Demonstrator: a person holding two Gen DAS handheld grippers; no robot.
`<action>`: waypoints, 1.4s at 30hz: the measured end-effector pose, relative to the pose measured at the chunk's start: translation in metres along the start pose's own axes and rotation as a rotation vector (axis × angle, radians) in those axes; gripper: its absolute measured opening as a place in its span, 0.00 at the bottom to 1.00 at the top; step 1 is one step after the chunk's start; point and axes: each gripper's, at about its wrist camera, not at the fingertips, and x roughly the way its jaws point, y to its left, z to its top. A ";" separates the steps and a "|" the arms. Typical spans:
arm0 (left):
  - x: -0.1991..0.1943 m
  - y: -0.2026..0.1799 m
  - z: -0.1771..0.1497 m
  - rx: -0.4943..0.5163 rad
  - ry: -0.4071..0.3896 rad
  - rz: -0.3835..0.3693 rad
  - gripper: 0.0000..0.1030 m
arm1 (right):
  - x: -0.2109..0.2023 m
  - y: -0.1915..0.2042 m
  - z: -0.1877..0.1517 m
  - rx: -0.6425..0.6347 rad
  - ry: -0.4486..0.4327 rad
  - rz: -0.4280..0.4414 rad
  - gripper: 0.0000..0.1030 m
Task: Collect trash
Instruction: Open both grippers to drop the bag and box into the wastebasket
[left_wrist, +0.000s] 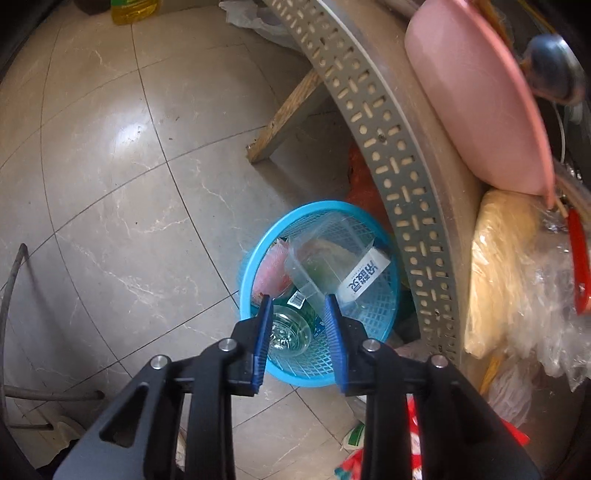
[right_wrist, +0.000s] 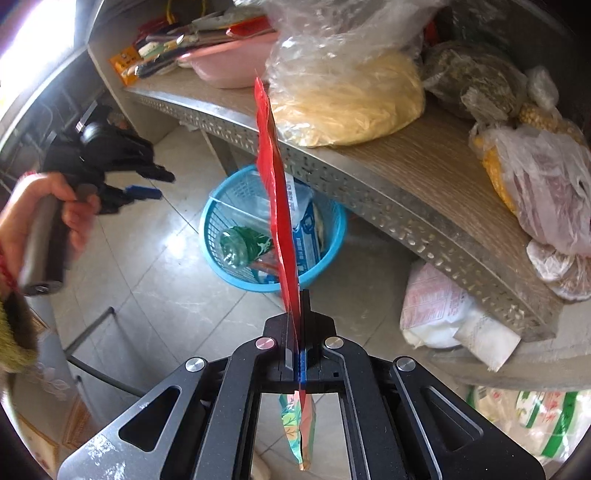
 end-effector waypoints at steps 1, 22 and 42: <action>-0.007 0.000 -0.001 0.003 -0.010 -0.005 0.26 | 0.002 0.004 0.000 -0.024 -0.009 -0.015 0.00; -0.328 0.099 -0.169 0.188 -0.377 -0.054 0.58 | 0.140 0.143 -0.042 -1.057 -0.343 -0.567 0.00; -0.400 0.208 -0.284 -0.024 -0.533 -0.009 0.62 | 0.208 0.122 -0.059 -1.141 -0.150 -0.583 0.60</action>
